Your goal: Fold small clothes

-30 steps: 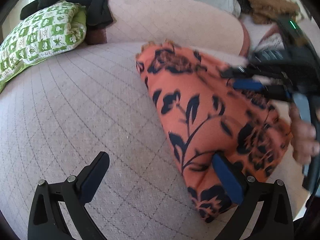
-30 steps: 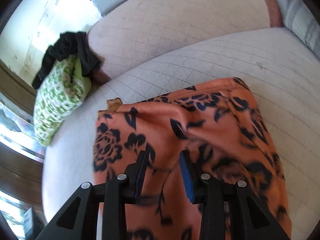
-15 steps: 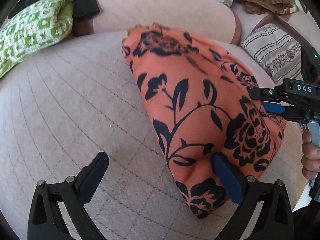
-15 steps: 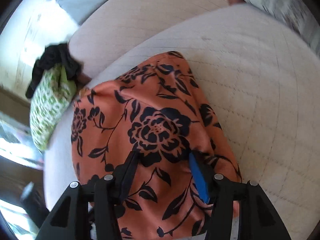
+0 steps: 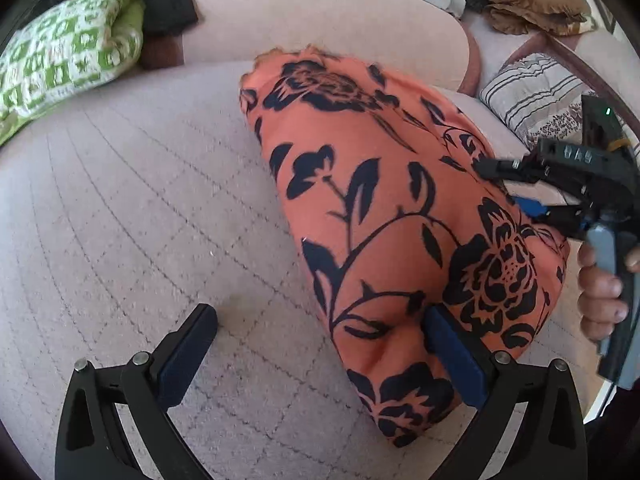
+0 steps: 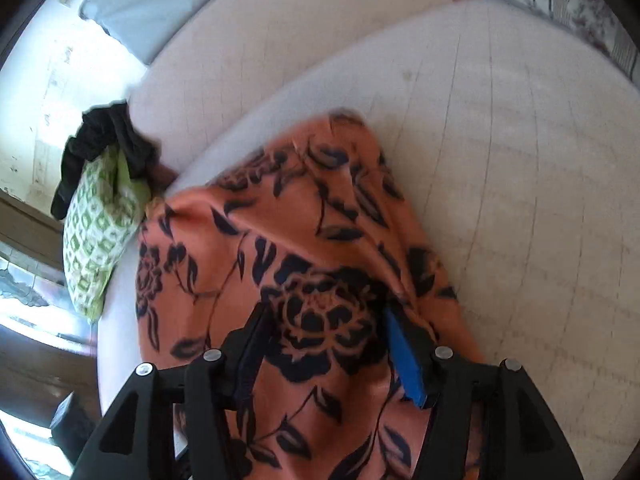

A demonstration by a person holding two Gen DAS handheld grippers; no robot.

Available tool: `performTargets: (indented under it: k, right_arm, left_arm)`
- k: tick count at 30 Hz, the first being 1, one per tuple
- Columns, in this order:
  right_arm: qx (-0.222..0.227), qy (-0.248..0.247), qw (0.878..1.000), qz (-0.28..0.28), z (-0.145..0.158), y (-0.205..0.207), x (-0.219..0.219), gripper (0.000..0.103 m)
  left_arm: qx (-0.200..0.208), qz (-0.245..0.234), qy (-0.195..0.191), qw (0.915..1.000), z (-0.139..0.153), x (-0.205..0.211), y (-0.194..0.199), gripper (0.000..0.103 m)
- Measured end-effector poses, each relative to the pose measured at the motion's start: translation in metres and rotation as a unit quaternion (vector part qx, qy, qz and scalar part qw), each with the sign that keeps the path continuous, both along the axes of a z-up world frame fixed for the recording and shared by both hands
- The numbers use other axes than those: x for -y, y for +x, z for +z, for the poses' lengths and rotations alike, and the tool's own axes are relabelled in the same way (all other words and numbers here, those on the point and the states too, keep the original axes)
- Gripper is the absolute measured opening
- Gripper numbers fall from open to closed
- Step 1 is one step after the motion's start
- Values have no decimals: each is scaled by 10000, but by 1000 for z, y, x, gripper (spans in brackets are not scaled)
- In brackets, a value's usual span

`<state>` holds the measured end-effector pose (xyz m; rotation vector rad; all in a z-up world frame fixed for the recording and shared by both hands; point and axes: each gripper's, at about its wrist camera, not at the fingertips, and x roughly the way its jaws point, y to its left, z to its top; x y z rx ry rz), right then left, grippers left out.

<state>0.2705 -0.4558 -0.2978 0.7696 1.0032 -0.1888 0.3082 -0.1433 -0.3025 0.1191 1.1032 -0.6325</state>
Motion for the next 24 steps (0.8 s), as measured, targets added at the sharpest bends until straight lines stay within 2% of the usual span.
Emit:
performTargets:
  k: [2, 4, 8, 11, 13, 18, 24]
  right_arm:
    - [58, 83, 9999, 33, 13, 0, 1, 62]
    - [328, 187, 9993, -13, 22, -7, 6, 62]
    - [338, 275, 9987, -260, 25, -20, 30, 62]
    - [308, 491, 9971, -501, 17, -26, 52, 63]
    - [204, 778, 9957, -455, 7, -28, 63, 64]
    - [-91, 1123, 9928, -410, -23, -33, 72, 65]
    - [391, 1676, 9850, -112, -37, -29, 66, 72]
  left_arm:
    - [83, -52, -46, 9999, 7, -3, -1, 103]
    - [156, 1, -117, 9998, 10, -6, 0, 103]
    - [-152, 3, -568, 9983, 13, -16, 4, 103]
    - [-540, 30, -931, 9942, 10, -23, 15, 103]
    - [-789, 114, -1145, 9902, 7, -30, 22, 103]
    - [-1184, 388, -1552, 9800, -2, -45, 33, 103]
    - [-1286, 354, -1755, 9754, -6, -43, 36, 103]
